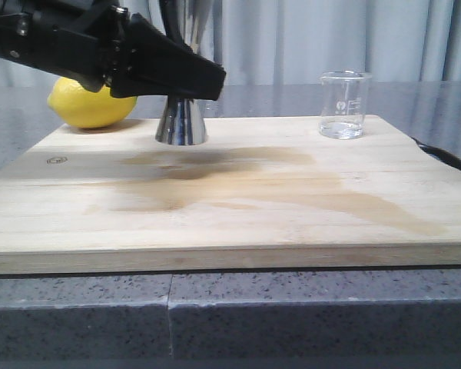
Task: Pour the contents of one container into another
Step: 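Lower the jigger with the left gripper back onto the board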
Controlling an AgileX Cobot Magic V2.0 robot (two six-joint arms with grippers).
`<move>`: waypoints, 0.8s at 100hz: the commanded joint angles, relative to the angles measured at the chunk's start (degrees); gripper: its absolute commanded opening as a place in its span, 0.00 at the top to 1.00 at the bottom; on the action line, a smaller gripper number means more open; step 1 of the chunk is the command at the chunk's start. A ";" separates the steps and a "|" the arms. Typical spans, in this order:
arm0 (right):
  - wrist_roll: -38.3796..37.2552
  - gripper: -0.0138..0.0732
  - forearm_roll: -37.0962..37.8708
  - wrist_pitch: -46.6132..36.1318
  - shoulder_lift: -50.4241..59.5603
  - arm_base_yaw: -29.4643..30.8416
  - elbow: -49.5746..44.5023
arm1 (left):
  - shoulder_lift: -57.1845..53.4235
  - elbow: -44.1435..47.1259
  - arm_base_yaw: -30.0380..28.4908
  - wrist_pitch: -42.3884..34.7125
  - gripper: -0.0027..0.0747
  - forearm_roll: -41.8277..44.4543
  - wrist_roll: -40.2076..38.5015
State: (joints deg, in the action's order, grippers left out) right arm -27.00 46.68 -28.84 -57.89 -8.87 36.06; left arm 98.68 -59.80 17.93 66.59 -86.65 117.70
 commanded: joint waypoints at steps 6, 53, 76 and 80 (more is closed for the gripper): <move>-0.24 0.19 -0.83 2.35 5.84 0.35 0.73 | -2.85 -1.62 -1.96 6.02 0.99 -7.22 2.53; -0.24 0.19 -0.83 12.83 13.71 0.35 0.70 | -2.85 2.25 -4.96 6.02 0.99 -15.28 9.17; -0.24 0.19 -0.83 12.83 13.71 0.35 0.70 | -2.85 4.96 -4.96 6.02 0.99 -15.63 10.62; -0.24 0.19 -0.83 12.83 13.71 0.35 0.70 | -2.85 5.27 -4.96 6.02 0.99 -15.75 11.05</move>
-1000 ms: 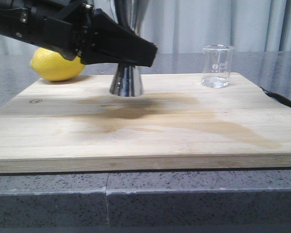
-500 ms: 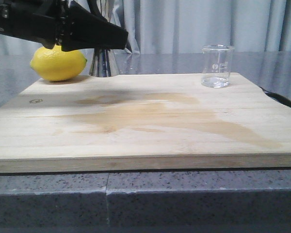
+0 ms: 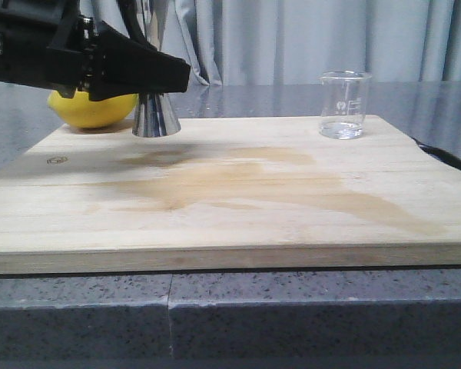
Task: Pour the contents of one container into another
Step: 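Lower the jigger with the left gripper back onto the board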
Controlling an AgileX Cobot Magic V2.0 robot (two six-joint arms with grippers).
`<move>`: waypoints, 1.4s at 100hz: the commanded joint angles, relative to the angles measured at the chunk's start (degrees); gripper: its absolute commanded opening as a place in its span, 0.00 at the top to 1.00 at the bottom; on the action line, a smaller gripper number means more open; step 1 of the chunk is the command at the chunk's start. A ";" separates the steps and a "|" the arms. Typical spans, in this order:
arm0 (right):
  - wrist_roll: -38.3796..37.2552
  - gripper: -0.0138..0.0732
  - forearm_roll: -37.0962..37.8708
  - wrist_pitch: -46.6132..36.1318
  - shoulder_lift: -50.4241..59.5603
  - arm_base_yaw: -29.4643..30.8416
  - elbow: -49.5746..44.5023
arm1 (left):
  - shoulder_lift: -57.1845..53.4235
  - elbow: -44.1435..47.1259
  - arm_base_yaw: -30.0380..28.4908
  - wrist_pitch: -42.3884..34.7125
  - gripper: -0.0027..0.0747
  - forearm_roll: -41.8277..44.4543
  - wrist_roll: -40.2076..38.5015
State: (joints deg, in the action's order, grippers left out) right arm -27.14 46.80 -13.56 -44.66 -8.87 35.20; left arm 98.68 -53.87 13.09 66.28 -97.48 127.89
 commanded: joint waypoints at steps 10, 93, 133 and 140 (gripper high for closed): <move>-0.11 0.19 -0.95 -2.45 0.47 0.35 1.56 | -2.85 0.70 -0.11 6.33 0.99 -6.81 2.78; -0.11 0.19 -0.95 -4.63 0.47 0.35 1.56 | -1.02 3.34 -0.11 6.33 0.99 -8.51 7.93; -0.11 0.19 -0.95 -4.63 0.47 0.35 1.56 | -0.10 3.34 -0.11 6.33 0.99 -8.51 8.31; -0.11 0.19 -0.95 -4.63 0.47 0.35 1.56 | -0.10 3.34 -0.11 6.33 0.99 -8.51 8.31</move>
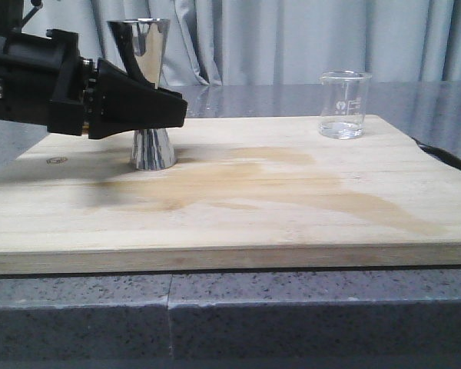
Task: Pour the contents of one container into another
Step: 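Lower the jigger with the left gripper back onto the board, then open the left gripper and pull it away from the jigger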
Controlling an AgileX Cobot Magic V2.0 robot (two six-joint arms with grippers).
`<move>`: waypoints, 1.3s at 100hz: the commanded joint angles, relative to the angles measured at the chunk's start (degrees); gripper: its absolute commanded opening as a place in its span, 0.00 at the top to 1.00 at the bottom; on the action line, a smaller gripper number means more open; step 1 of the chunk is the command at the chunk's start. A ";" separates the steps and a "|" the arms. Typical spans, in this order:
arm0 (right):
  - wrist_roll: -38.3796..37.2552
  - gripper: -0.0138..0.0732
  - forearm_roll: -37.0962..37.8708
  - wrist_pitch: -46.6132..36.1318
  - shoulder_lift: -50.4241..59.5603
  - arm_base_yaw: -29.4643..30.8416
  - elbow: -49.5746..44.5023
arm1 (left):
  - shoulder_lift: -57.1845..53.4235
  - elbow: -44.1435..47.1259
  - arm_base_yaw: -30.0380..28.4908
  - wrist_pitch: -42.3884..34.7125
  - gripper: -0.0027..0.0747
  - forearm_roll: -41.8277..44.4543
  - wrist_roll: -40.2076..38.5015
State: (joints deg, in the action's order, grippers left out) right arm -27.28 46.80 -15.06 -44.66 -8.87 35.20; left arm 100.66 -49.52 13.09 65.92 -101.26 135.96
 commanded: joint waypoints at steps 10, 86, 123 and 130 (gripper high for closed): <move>0.04 0.19 -0.95 -3.12 0.47 0.35 1.56 | -2.07 -1.01 -0.11 6.69 0.99 -4.73 0.24; 0.04 0.19 -0.95 -4.80 0.47 0.35 1.56 | -2.07 -1.01 -0.11 6.36 0.61 -4.63 -0.78; 0.04 0.19 -0.95 -4.80 0.47 0.35 1.56 | -2.07 -1.01 -0.11 6.74 0.47 -4.02 -1.30; 0.04 0.19 -0.95 -4.80 0.47 0.35 1.56 | -2.18 -1.01 -0.11 6.74 0.37 -4.02 -2.48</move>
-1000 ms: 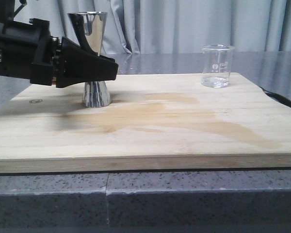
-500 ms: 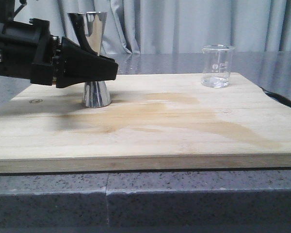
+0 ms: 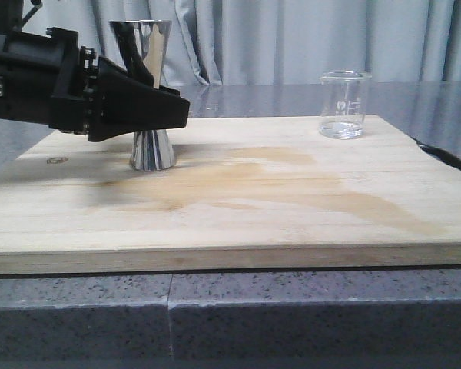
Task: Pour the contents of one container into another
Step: 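Open the left gripper and pull it away from the jigger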
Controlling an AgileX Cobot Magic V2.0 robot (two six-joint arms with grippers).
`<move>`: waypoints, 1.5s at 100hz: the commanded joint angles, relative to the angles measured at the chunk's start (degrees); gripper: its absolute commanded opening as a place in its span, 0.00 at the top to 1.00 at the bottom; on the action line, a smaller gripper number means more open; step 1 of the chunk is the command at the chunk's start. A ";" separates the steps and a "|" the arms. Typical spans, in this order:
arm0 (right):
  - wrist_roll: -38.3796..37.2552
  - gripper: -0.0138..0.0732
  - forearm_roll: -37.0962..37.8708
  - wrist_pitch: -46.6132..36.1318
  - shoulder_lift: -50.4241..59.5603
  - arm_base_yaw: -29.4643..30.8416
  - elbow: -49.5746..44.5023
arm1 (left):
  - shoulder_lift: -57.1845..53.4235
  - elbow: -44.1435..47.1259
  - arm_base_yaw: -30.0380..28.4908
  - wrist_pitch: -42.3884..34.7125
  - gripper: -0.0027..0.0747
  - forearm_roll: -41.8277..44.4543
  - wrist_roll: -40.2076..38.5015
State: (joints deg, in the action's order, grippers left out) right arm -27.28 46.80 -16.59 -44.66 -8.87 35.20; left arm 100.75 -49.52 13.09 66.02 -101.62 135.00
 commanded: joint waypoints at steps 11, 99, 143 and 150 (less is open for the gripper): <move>0.04 0.19 -0.95 -3.28 0.47 0.35 1.56 | -2.52 -1.01 -0.11 6.64 0.31 -3.66 -4.30; 0.04 0.19 -0.95 -3.28 0.47 0.35 1.56 | -13.96 -1.87 -9.23 1.69 0.31 14.90 -24.39; 0.04 0.19 -0.95 6.57 0.47 0.35 1.81 | -27.64 -14.24 -20.39 0.81 0.38 19.53 -40.63; 0.04 0.19 -0.95 11.27 0.47 0.35 2.39 | -30.68 -15.53 -22.74 -7.24 0.39 19.43 -42.13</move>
State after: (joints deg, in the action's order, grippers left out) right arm -27.28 46.59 -7.63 -44.66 -8.87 35.20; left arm 74.97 -61.89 -7.24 64.84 -77.15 94.87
